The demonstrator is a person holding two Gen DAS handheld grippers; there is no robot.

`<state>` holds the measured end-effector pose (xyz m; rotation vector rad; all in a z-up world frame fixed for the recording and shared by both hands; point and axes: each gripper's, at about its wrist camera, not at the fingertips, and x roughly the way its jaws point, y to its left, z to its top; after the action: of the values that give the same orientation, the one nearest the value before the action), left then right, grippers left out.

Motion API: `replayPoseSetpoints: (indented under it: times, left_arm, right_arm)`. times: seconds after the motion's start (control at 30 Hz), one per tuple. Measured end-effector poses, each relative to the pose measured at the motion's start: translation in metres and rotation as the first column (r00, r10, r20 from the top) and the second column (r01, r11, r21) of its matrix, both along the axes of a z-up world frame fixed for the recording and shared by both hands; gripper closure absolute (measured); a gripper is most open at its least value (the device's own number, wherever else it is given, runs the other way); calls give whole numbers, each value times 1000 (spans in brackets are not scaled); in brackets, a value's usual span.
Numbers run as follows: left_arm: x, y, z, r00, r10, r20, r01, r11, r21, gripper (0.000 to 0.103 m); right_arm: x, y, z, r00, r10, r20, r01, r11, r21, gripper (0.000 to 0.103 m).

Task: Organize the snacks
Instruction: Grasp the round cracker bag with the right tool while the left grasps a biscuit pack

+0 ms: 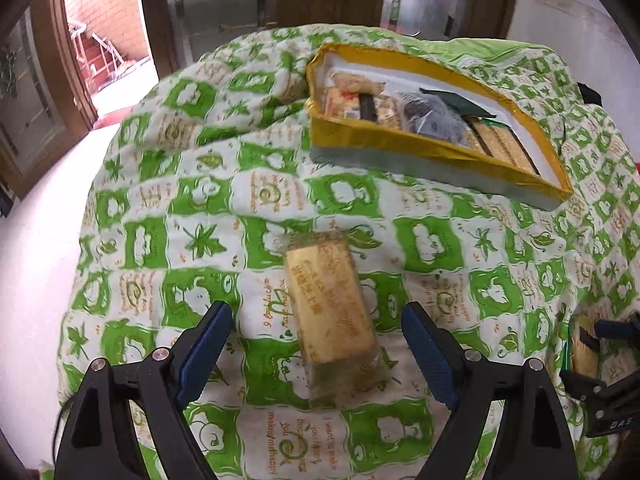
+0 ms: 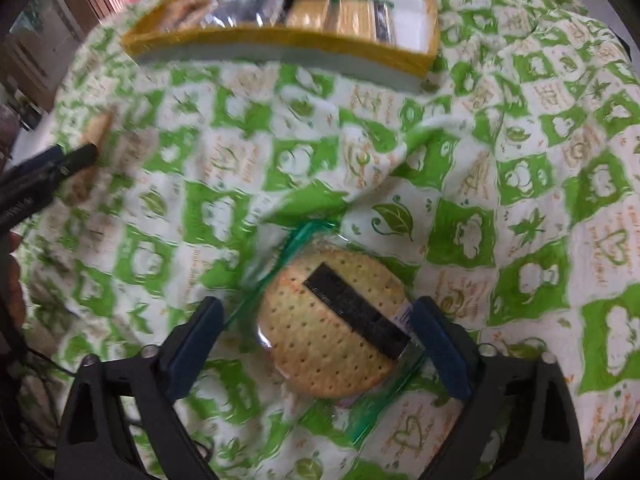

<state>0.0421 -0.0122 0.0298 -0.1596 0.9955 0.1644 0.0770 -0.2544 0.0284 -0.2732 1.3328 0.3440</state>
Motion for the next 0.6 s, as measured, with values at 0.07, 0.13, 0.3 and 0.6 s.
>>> replayPoseSetpoints:
  times: [0.07, 0.13, 0.3, 0.6]
  left_arm:
    - [-2, 2, -2, 1000, 2, -1, -2, 1000, -5, 14]
    - [-3, 1, -2, 1000, -6, -1, 6, 1000, -8, 14]
    - [-6, -3, -2, 1000, -30, 10, 30, 1000, -9, 14]
    - [-3, -6, -7, 999, -40, 0, 40, 999, 4, 14]
  right_arm:
    - [0, 2, -5, 1000, 2, -7, -2, 1000, -11, 4]
    - [0, 2, -7, 1000, 1, -10, -2, 1000, -15, 4]
    - [0, -1, -3, 1000, -11, 4, 11, 999, 38, 13]
    - [3, -3, 29, 1000, -12, 26, 5, 963, 268, 19]
